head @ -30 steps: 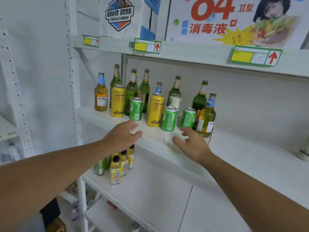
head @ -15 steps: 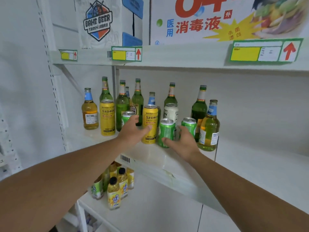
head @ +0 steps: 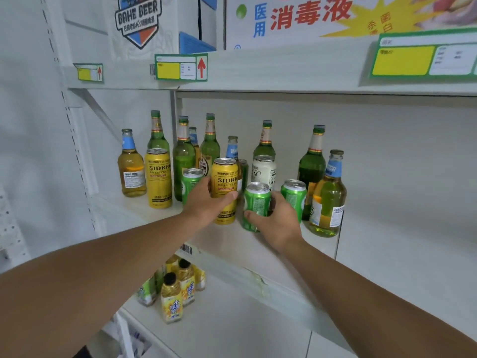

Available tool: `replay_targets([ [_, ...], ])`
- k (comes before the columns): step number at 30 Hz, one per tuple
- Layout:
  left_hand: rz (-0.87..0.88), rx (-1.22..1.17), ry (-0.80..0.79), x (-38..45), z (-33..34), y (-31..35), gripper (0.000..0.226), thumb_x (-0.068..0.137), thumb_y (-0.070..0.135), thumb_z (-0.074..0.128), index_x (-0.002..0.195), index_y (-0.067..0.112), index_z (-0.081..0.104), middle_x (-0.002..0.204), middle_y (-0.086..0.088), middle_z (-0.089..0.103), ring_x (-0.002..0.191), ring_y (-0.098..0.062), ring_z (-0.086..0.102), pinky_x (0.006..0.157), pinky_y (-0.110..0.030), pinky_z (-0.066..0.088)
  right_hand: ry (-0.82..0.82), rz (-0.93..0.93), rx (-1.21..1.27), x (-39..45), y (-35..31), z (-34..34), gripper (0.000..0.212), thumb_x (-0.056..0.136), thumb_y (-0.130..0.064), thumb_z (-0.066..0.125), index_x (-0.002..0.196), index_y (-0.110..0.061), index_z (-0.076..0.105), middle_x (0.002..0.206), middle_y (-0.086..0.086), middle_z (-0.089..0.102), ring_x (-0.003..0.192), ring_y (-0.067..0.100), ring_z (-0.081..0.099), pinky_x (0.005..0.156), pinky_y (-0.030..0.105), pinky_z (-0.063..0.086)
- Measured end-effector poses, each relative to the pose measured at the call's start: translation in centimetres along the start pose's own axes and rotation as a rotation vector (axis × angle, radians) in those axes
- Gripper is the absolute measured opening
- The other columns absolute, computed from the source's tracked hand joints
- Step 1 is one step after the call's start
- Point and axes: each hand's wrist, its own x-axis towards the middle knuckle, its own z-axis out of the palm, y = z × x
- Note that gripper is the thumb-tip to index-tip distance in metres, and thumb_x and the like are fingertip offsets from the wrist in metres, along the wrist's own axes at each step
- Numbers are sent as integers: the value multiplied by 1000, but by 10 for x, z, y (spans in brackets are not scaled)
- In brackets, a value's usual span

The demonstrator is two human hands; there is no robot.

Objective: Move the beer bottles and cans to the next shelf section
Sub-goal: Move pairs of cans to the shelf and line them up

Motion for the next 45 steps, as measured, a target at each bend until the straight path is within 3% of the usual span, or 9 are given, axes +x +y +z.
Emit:
replay_targets([
  [5,49,-8,13,-26,-14,1,53,91,43,84,137,28,62,107,24,66,99,5,64,89,-29,50,8,19,-13,-17,-12,-23,61,79,-30,94,127,-32,56,105,-15,71,93,-4,66,83,27,58],
  [8,104,-10,-43,-45,-23,5,56,90,44,86,138,29,62,113,23,66,99,16,56,81,-18,46,46,21,-16,-33,-22,-41,66,78,-33,95,133,-27,59,106,-15,72,96,2,70,89,38,63],
  [12,151,-73,-129,-74,-29,24,50,88,42,88,131,35,62,119,19,70,108,2,66,91,-28,52,96,64,-48,-65,-35,-67,66,77,-37,95,131,-28,58,108,-12,71,97,7,71,91,42,64],
  [19,242,-175,-303,-122,-9,55,47,85,48,89,122,42,61,112,28,65,107,4,62,92,-31,50,245,176,-109,-143,-43,-129,60,78,-38,93,127,-25,60,106,-12,68,93,6,69,83,35,63],
  [23,255,-178,-357,-148,15,78,50,83,51,89,125,41,62,119,19,68,116,-12,65,100,-41,53,338,247,-157,-182,-34,-178,61,78,-40,92,128,-25,61,109,-9,68,94,7,68,79,31,59],
  [26,264,-219,-409,-171,38,98,37,85,47,88,108,47,60,109,27,63,112,-12,65,96,-38,51,391,270,-186,-207,-23,-219,61,77,-40,91,128,-25,62,108,-9,69,97,10,69,83,36,61],
  [31,273,-246,-445,-203,81,134,40,84,40,92,114,41,66,111,24,70,105,3,67,94,-32,53,465,297,-169,-240,1,-288,60,75,-39,91,126,-26,63,107,-9,71,96,11,70,89,42,62],
  [37,199,-268,-398,-230,156,191,53,78,51,94,122,31,73,120,11,77,115,-14,73,106,-49,59,475,265,-166,-272,30,-379,67,78,-38,92,137,-27,61,110,-9,70,97,11,70,84,39,63],
  [45,165,-257,-432,-285,253,251,44,81,42,94,115,33,68,113,15,72,110,-12,71,102,-44,59,461,233,-180,-309,76,-471,65,77,-39,92,133,-29,60,106,-13,67,95,8,68,88,43,64],
])
